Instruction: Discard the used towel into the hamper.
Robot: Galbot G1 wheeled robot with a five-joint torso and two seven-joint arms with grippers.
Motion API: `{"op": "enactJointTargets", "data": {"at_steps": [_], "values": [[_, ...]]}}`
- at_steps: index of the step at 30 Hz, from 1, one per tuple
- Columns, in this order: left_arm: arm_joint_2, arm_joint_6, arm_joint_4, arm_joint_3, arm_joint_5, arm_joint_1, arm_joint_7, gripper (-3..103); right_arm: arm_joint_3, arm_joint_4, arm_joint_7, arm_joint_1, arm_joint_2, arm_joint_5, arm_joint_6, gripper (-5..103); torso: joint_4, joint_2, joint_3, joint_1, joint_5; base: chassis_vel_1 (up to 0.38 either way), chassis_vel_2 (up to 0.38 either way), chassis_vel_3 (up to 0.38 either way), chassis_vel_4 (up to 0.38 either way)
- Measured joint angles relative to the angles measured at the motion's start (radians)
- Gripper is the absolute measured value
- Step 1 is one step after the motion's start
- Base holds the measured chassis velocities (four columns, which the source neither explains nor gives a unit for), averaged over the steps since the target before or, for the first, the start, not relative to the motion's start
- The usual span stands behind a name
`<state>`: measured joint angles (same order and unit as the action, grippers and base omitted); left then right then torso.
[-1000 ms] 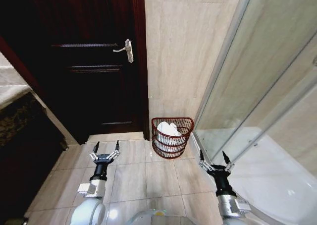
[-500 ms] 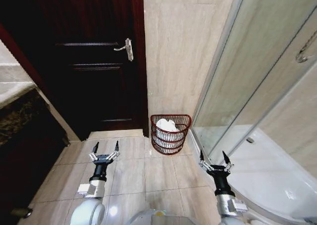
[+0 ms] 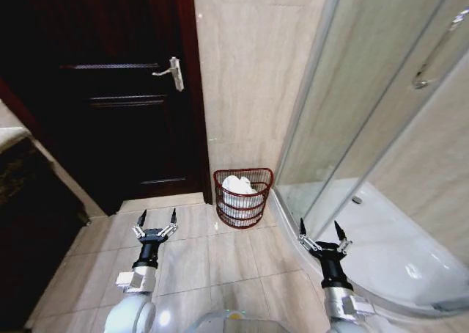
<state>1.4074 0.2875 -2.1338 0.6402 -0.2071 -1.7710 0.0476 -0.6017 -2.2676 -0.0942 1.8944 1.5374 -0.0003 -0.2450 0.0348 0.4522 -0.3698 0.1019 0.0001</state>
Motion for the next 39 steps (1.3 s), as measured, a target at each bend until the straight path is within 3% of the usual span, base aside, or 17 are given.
{"op": "enactJointTargets", "data": {"at_steps": [14,25,39], "values": [[0.0,0.029,0.03,-0.014,0.008,-0.004,-0.018,100,-0.001,0.028,-0.059,0.012,0.002,-0.002,-0.02,100,0.0,0.0,0.0,0.0,0.0,-0.115,-0.117,-0.103,-0.115],[-0.008,0.055,0.032,-0.005,-0.022,0.004,-0.04,100,-0.014,-0.016,-0.068,0.016,-0.003,0.031,0.016,100,-0.0004,0.0,0.0,0.0,-0.0002,-0.102,-0.103,-0.108,-0.092],[0.003,0.056,0.02,-0.014,-0.032,0.004,-0.052,100,-0.017,-0.035,-0.054,0.023,0.001,0.02,0.032,100,0.0001,0.0,0.0,0.0,-0.0002,-0.035,-0.105,0.035,0.092]]}}
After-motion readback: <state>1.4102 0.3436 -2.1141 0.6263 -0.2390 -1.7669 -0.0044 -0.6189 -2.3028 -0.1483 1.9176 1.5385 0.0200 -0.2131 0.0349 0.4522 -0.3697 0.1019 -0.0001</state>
